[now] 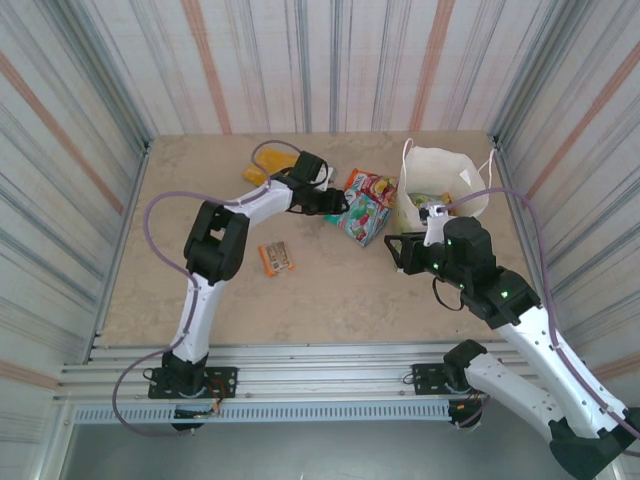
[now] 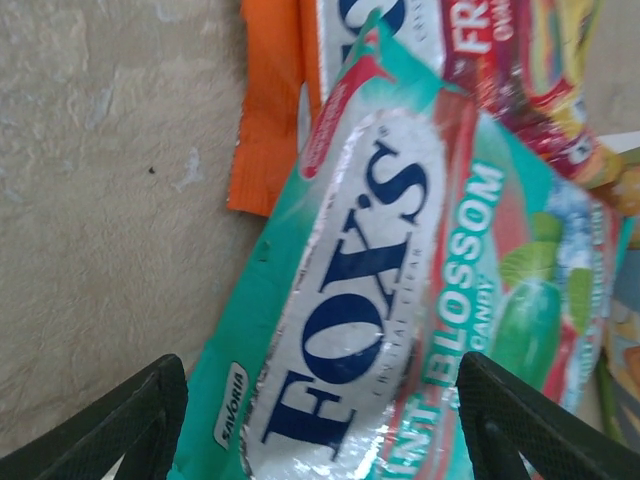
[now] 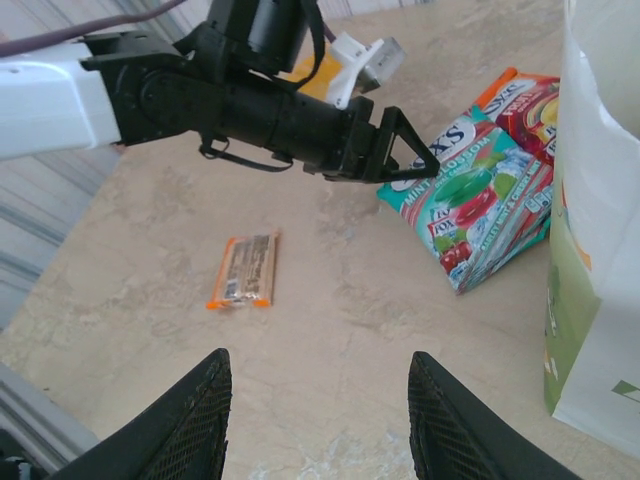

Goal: Place the snacks into the paper bag

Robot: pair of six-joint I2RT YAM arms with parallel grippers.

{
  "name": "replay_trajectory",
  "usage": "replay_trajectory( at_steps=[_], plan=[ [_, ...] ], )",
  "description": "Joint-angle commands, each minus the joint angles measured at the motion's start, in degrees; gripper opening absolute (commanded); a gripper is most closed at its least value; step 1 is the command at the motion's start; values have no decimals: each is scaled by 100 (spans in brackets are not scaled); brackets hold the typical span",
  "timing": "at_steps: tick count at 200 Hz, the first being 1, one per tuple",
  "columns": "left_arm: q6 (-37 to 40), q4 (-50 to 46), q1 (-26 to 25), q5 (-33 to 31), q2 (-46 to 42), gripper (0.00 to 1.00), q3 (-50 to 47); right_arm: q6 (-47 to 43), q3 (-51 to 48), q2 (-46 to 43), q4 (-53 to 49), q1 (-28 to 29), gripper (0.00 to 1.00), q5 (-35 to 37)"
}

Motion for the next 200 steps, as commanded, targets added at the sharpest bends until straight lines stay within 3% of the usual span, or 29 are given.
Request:
replay_trajectory(
  at_steps=[1,35,78,160,200],
  plan=[
    [297,-244,-64,80,138,73,256,-96,133,-128,-173,16,49,-50],
    [465,-171,-197,213,312,67,282,-83,118,-146,-151,16,49,-52],
    [565,-147,-254,181,247,42,295,-83,143,-196,-186,15,49,-17],
    [1242,-131,-243,-294,-1363,7,-474,-127,70,-391,-165,-2,49,68],
    [1732,-302,-244,-115,-2124,0,-793,-204,157,-357,-174,-2,49,46]
  ],
)
